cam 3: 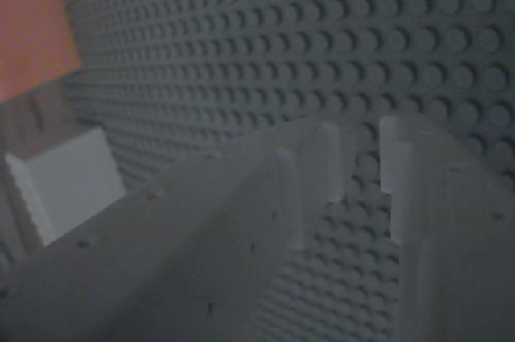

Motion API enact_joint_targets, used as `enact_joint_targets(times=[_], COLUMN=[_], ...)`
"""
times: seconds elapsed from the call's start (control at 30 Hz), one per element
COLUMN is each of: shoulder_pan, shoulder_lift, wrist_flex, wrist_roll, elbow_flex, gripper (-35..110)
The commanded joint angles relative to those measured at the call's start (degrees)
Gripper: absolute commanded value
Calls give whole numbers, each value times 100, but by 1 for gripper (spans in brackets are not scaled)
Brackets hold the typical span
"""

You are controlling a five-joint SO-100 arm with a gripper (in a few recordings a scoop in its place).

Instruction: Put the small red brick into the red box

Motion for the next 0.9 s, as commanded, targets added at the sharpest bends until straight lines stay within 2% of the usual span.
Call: enact_joint_targets(times=[0.0, 0.87], shoulder_pan=[-88, -123], shoulder_lift=[44, 44], wrist_flex=[105, 70], wrist_roll=[-18, 193], elbow_flex=[-9, 70], gripper=[0, 0])
